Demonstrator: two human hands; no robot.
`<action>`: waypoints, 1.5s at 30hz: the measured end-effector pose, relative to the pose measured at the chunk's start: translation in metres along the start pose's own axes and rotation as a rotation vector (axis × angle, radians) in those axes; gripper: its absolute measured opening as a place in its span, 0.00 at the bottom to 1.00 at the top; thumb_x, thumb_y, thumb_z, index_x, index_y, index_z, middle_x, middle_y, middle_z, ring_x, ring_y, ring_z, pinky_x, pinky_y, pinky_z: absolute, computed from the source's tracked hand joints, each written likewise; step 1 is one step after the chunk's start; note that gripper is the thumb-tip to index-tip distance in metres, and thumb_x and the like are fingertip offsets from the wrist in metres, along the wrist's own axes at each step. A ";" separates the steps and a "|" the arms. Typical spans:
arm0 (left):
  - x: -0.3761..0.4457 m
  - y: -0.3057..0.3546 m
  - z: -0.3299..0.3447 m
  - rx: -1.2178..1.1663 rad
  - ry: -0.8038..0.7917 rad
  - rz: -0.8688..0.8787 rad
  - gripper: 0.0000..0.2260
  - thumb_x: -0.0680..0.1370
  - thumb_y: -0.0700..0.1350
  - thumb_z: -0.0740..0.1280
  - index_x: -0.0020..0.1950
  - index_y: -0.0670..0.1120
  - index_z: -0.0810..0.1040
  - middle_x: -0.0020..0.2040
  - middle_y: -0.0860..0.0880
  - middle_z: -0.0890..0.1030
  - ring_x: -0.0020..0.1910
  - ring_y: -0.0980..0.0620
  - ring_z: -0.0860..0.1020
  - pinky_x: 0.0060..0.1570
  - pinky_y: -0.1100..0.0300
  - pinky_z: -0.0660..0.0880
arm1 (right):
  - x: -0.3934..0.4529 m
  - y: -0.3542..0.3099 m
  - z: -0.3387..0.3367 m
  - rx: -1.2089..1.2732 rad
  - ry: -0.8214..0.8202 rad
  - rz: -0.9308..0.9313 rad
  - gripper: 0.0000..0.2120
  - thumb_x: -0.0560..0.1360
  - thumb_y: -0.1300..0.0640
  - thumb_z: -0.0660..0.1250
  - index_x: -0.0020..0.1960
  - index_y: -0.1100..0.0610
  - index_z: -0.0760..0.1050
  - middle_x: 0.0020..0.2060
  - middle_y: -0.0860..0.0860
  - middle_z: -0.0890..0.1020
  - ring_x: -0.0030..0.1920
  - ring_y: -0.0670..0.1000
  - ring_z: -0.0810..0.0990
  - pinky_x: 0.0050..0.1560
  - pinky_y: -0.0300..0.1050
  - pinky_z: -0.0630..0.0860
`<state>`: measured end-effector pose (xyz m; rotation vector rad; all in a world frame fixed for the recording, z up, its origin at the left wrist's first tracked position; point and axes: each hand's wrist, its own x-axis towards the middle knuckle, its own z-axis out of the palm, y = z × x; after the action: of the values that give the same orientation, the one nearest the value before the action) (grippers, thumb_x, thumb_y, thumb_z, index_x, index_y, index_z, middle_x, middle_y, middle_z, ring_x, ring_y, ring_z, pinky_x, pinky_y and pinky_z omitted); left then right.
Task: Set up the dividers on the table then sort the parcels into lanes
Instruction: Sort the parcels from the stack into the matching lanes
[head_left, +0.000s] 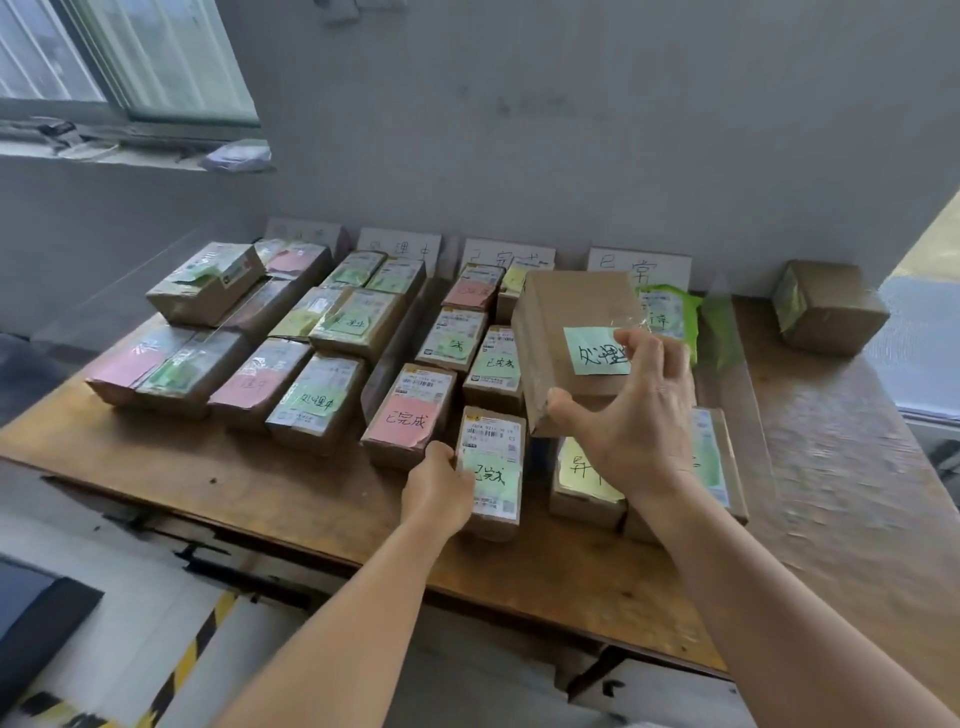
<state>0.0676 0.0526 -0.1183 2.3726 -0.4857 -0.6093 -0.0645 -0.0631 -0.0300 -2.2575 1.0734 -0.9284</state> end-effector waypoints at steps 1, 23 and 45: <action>0.001 -0.002 0.001 0.042 0.002 0.012 0.15 0.80 0.47 0.62 0.67 0.49 0.67 0.60 0.47 0.77 0.52 0.50 0.77 0.42 0.58 0.75 | 0.001 0.001 0.001 0.002 -0.001 -0.005 0.38 0.64 0.42 0.75 0.67 0.54 0.63 0.60 0.51 0.65 0.61 0.51 0.64 0.62 0.51 0.68; 0.027 0.023 -0.023 0.435 -0.208 0.367 0.36 0.76 0.44 0.69 0.78 0.51 0.53 0.76 0.47 0.61 0.73 0.46 0.64 0.69 0.50 0.65 | 0.034 0.006 0.024 0.074 -0.097 -0.121 0.37 0.63 0.41 0.74 0.65 0.50 0.61 0.59 0.50 0.64 0.60 0.53 0.66 0.60 0.57 0.72; 0.094 0.008 -0.172 -0.898 -0.092 0.132 0.20 0.76 0.48 0.69 0.67 0.52 0.68 0.51 0.47 0.82 0.47 0.51 0.83 0.41 0.59 0.78 | 0.050 -0.106 0.153 0.241 -0.174 -0.224 0.42 0.69 0.54 0.76 0.74 0.54 0.55 0.67 0.48 0.61 0.65 0.42 0.61 0.60 0.36 0.71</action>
<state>0.2357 0.0856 -0.0225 1.4580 -0.3074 -0.6901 0.1240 -0.0227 -0.0434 -2.2362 0.6071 -0.8762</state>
